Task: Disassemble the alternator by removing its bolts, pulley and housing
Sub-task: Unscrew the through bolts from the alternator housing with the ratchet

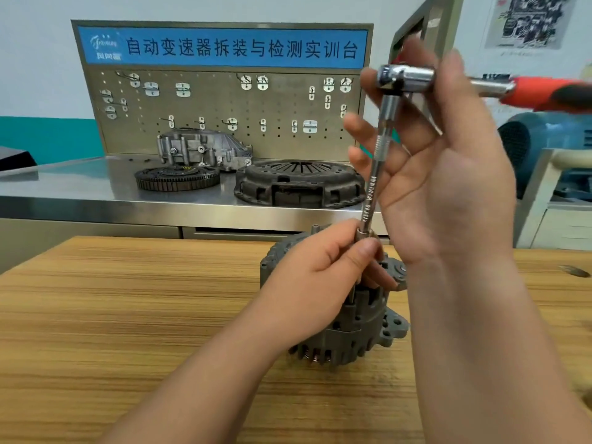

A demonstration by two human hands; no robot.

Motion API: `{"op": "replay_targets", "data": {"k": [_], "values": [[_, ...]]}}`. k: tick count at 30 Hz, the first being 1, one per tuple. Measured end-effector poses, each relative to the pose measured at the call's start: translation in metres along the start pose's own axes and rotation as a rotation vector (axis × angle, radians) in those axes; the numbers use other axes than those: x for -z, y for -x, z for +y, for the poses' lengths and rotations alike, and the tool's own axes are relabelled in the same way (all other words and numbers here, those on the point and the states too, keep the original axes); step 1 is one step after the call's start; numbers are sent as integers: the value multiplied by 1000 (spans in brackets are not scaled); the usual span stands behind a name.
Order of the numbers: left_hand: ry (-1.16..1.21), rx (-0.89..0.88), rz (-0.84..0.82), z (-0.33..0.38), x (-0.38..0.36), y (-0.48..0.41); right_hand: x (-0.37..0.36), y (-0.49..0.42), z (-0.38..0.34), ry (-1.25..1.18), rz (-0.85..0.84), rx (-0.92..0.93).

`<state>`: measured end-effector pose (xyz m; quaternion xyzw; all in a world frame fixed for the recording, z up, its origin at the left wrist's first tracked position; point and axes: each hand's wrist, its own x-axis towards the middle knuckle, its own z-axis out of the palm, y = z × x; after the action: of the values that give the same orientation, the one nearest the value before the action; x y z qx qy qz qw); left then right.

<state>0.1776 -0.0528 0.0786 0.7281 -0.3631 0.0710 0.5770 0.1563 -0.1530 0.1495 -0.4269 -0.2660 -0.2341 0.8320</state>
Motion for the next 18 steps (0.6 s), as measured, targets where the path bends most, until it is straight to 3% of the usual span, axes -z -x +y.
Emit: {"op": "replay_targets", "data": {"k": [6,13,18], "values": [[-10,-7,58,-4,0,-1,-8,2,0,148,-90,201],[66,-16,-13,0,-2,0,-2,-1,0,-35,-37,-73],[5,36,44,1,-1,-1,-5,2,0,132,-59,159]]}}
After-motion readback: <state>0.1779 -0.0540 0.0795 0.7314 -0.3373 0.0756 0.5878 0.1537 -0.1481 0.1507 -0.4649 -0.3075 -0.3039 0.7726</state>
